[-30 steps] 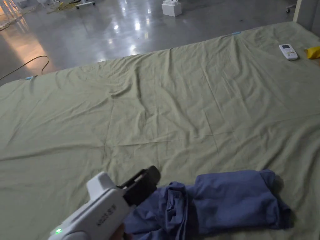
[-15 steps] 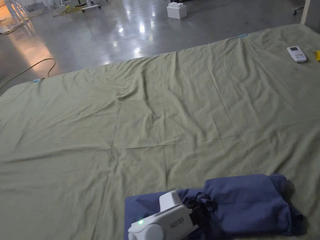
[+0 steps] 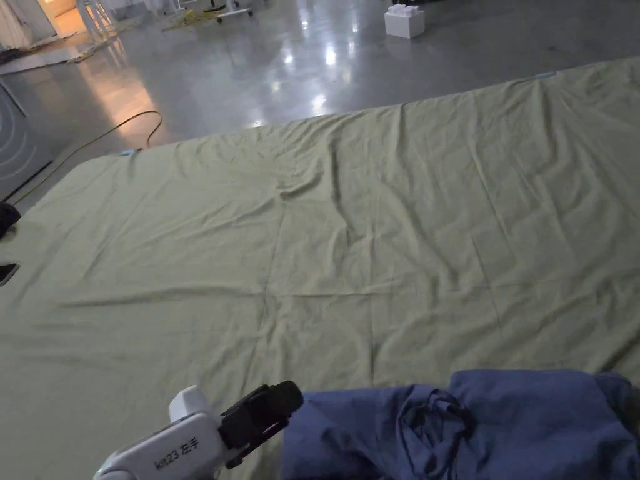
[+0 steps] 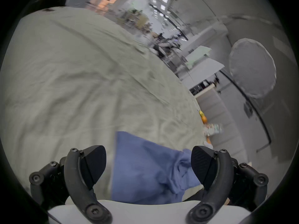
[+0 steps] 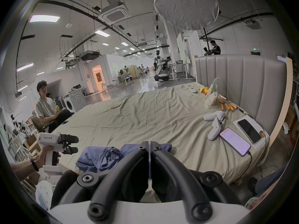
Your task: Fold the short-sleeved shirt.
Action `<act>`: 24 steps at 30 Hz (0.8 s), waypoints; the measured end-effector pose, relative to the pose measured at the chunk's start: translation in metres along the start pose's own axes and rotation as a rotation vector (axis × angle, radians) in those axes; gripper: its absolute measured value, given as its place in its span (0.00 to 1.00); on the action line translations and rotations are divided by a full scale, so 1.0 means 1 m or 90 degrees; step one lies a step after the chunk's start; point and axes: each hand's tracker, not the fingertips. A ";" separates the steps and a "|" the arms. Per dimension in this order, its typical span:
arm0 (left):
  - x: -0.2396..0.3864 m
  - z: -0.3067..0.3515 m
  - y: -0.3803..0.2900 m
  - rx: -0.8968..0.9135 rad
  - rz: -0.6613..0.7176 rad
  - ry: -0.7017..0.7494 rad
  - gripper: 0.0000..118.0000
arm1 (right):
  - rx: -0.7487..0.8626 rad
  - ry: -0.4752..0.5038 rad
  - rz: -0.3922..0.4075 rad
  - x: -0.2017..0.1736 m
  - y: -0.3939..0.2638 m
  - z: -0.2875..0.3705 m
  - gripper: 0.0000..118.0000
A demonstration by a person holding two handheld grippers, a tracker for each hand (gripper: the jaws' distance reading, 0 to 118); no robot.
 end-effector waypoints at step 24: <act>0.053 0.080 0.009 0.057 -0.016 0.047 0.10 | 0.055 0.005 0.067 0.010 0.020 0.020 0.02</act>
